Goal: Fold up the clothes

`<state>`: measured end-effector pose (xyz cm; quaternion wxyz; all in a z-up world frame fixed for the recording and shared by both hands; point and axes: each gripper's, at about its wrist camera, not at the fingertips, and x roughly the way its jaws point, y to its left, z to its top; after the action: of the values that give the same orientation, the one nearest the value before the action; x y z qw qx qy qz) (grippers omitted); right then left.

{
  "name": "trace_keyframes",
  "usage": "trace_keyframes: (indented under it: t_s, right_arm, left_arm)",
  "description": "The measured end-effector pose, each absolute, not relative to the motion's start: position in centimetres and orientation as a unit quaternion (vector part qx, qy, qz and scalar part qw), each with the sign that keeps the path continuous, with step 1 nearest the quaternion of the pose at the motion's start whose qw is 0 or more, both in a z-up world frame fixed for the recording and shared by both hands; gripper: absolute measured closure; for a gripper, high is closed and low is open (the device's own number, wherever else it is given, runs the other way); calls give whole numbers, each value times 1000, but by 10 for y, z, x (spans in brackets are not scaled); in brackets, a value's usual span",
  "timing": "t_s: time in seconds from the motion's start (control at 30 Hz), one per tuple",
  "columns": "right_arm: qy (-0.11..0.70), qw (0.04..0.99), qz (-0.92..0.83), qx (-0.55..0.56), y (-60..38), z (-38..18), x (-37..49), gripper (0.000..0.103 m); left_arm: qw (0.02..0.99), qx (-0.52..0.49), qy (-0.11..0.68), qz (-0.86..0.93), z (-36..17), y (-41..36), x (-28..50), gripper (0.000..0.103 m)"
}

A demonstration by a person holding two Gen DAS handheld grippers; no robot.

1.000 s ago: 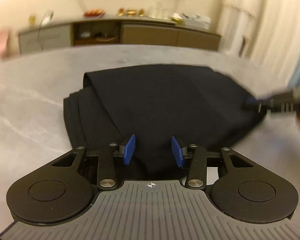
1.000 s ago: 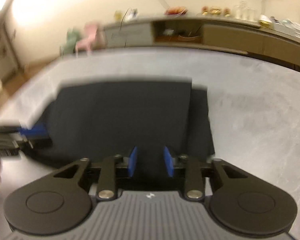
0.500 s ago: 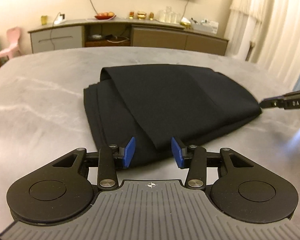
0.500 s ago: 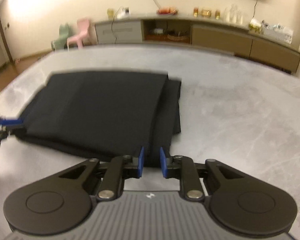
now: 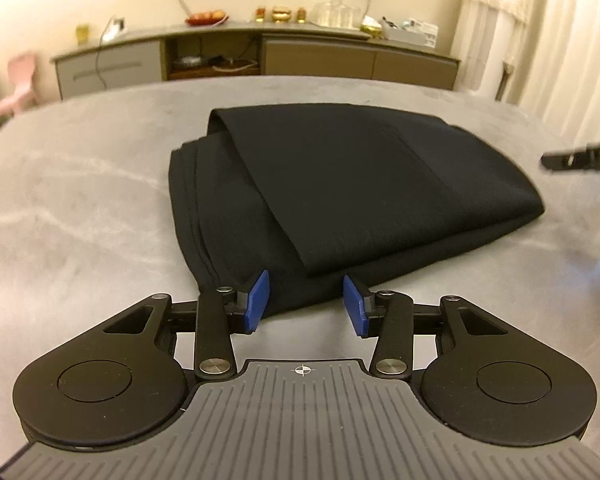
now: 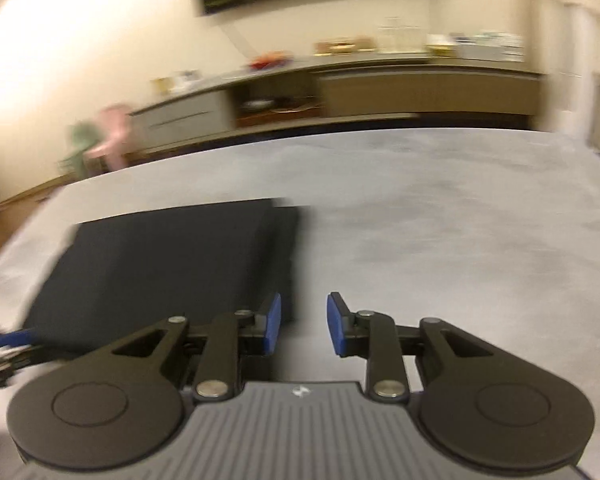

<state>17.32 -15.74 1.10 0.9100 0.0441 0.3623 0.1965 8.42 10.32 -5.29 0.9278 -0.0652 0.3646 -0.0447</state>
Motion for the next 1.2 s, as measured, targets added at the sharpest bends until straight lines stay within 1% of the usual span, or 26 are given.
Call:
trace_keyframes:
  t_s: [0.03, 0.07, 0.1, 0.13, 0.17, 0.2, 0.23, 0.27, 0.3, 0.37, 0.47, 0.9, 1.07, 1.2]
  right_arm:
    - [364, 906, 215, 31, -145, 11, 168, 75]
    - [366, 904, 221, 14, -134, 11, 164, 69]
    - [370, 903, 219, 3, -126, 11, 158, 60]
    - [373, 903, 215, -6, -119, 11, 153, 55]
    - [377, 902, 211, -15, -112, 11, 147, 47]
    - [376, 903, 209, -25, -106, 11, 139, 39]
    - [373, 903, 208, -34, -100, 12, 131, 35]
    - [368, 905, 208, -43, -95, 14, 122, 28]
    - [364, 907, 209, -50, -91, 15, 114, 24]
    - [357, 908, 211, -60, -86, 18, 101, 24]
    - [357, 911, 200, -56, -91, 19, 92, 23]
    - [354, 919, 170, -44, -109, 20, 75, 18]
    - [355, 919, 167, -47, -109, 18, 76, 18]
    - [354, 919, 166, -48, -109, 18, 76, 18]
  left_arm:
    - [923, -91, 372, -44, -51, 106, 79, 57]
    - [919, -110, 377, -41, -49, 106, 72, 47]
    - [915, -127, 382, -37, -47, 106, 65, 37]
    - [910, -143, 387, -33, -45, 105, 58, 33]
    - [909, -145, 389, -29, -43, 101, 51, 27]
    - [910, -135, 391, -26, -41, 94, 46, 27]
    - [911, -124, 393, -22, -39, 87, 41, 25]
    - [911, -113, 395, -18, -37, 79, 36, 21]
    - [911, -105, 397, -19, -35, 72, 33, 16]
    - [911, -96, 401, -21, -31, 61, 29, 11]
    - [909, -91, 406, -20, -27, 46, 28, 8]
    - [902, -98, 420, -32, -19, -7, 35, 8]
    - [910, -71, 405, -50, -12, -26, 28, 8]
    - [909, -68, 407, -54, -12, -28, 26, 8]
